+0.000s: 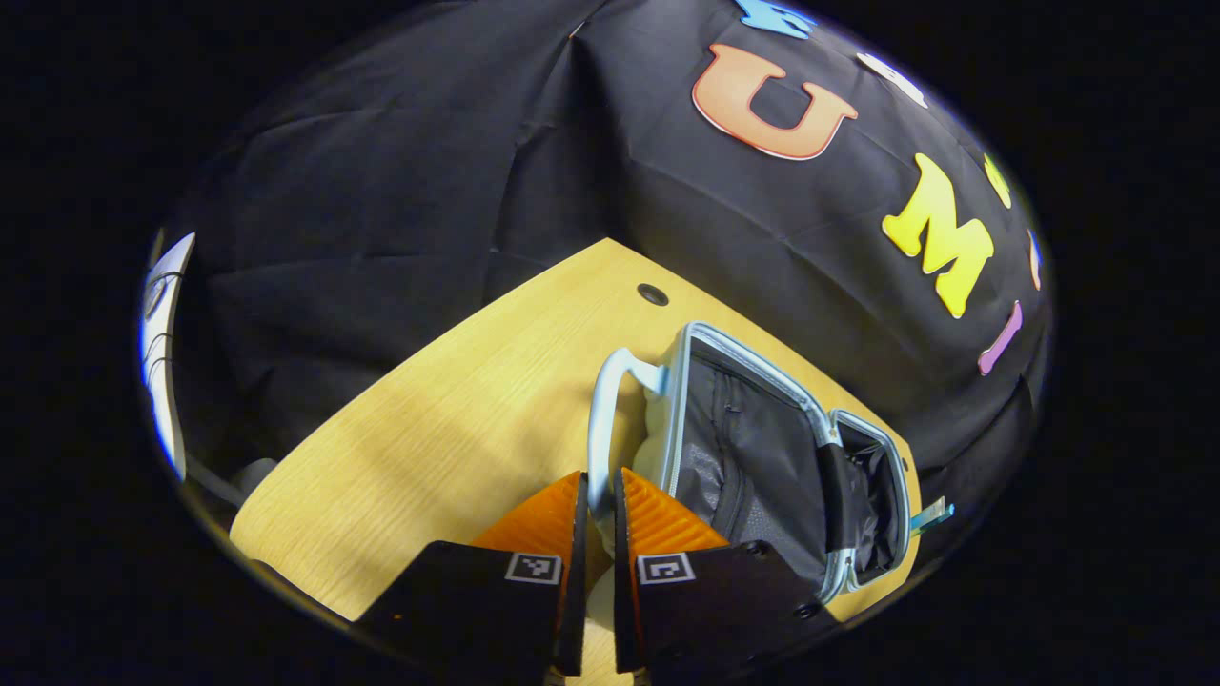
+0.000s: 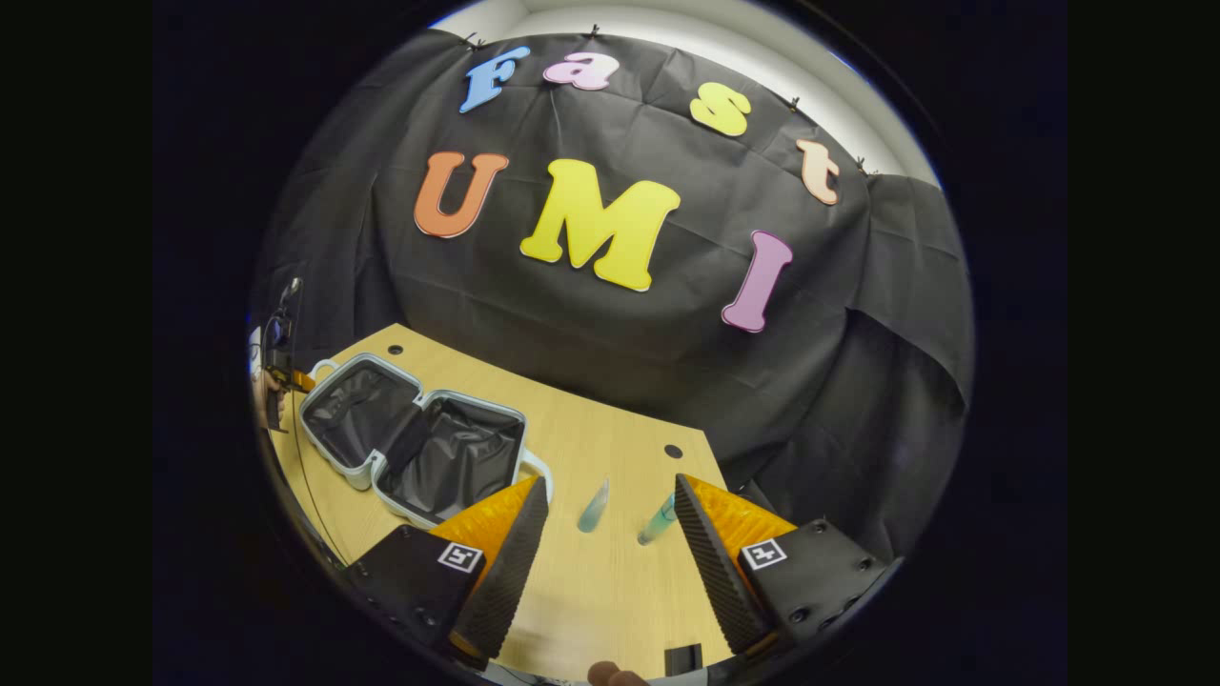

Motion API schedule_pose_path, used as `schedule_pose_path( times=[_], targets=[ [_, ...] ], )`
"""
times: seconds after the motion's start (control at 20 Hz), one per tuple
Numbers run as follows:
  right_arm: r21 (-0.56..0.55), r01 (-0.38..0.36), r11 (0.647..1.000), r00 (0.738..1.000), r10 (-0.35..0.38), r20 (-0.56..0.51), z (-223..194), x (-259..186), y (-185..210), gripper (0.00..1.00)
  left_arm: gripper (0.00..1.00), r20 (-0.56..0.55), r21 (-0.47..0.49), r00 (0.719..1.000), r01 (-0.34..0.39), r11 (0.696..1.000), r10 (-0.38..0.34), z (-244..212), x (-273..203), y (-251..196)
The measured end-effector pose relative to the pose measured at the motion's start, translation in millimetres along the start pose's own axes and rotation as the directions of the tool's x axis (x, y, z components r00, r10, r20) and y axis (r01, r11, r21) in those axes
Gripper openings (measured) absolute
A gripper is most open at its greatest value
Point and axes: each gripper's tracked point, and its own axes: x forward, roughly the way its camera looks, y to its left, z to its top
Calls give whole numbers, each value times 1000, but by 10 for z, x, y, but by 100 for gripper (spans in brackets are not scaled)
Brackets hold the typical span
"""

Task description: First open the suitcase, pack the skin care products into it, and then close the suitcase.

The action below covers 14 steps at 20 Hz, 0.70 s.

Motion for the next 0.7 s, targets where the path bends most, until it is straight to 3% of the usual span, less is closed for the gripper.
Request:
schedule_pose_path(
  times=[0.15,0.3,0.35,0.4,0.45,0.5,0.7],
  targets=[
    [17,-6,1000,1000,6,0,-38,-16,-50,80,26,34,-30,999,15,999,-14,177,-172,-70],
    [39,-15,999,1000,15,-5,-118,-3,-136,80,41,92,13,996,18,1000,-19,312,-393,-251],
    [47,-21,999,1000,22,-9,-148,9,-170,80,41,107,38,994,25,999,-29,351,-511,-385],
    [56,-29,998,1000,29,-8,-164,11,-217,80,62,119,69,992,24,997,-32,368,-610,-518],
    [60,-34,998,999,34,0,-173,17,-279,80,67,133,107,990,23,994,-37,361,-677,-687],
    [60,-37,998,999,36,7,-197,36,-349,80,85,140,147,989,25,989,-46,333,-758,-878],
    [91,-51,995,999,51,1,-353,130,-650,80,94,159,306,984,25,952,-77,97,-1054,-1814]
  ],
)
